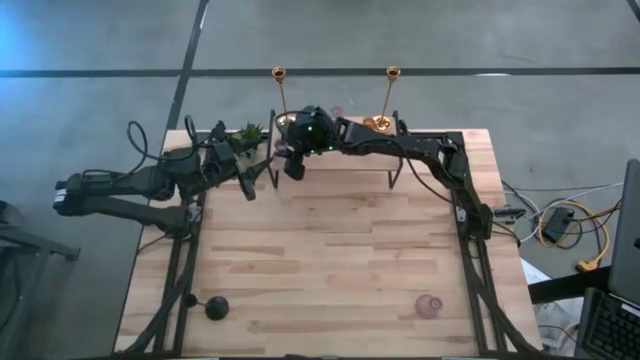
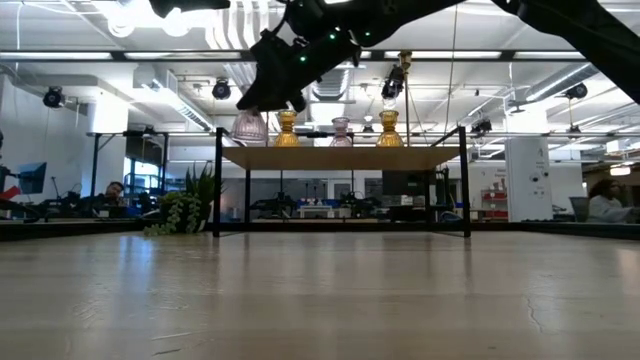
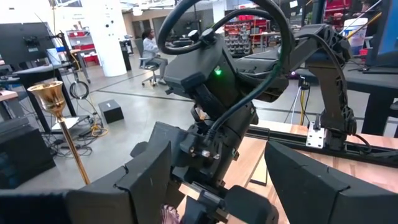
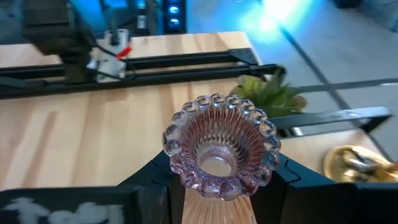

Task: Pick & Place candle stick holders
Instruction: Put the left pink glass candle holder on the shelf

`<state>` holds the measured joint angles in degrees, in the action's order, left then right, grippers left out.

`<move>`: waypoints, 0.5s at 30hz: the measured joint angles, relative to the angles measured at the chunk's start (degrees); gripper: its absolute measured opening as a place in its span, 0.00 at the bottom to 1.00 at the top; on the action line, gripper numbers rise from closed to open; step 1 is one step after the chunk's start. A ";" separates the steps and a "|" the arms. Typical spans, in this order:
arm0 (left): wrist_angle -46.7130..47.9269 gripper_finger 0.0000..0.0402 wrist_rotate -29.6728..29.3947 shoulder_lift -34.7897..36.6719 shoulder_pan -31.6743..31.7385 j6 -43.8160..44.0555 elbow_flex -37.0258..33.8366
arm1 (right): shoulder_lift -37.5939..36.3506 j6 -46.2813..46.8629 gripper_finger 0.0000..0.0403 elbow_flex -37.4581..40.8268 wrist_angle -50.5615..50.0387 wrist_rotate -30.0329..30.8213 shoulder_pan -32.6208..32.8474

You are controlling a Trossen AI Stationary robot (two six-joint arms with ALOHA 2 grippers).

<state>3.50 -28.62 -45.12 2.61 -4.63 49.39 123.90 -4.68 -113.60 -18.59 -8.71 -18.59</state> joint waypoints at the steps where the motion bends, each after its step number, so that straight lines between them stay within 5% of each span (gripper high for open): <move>1: 0.01 0.66 0.00 0.00 0.00 0.02 0.00 | 0.00 0.01 0.29 0.07 0.04 -1.31 -0.26; 15: -0.01 0.66 0.00 -0.03 -0.02 -0.02 0.09 | 0.22 -0.39 0.29 0.59 0.74 -3.32 -0.81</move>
<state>3.49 -28.62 -45.15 2.59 -4.66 49.47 124.11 -5.07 -113.01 -17.85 -12.03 -19.40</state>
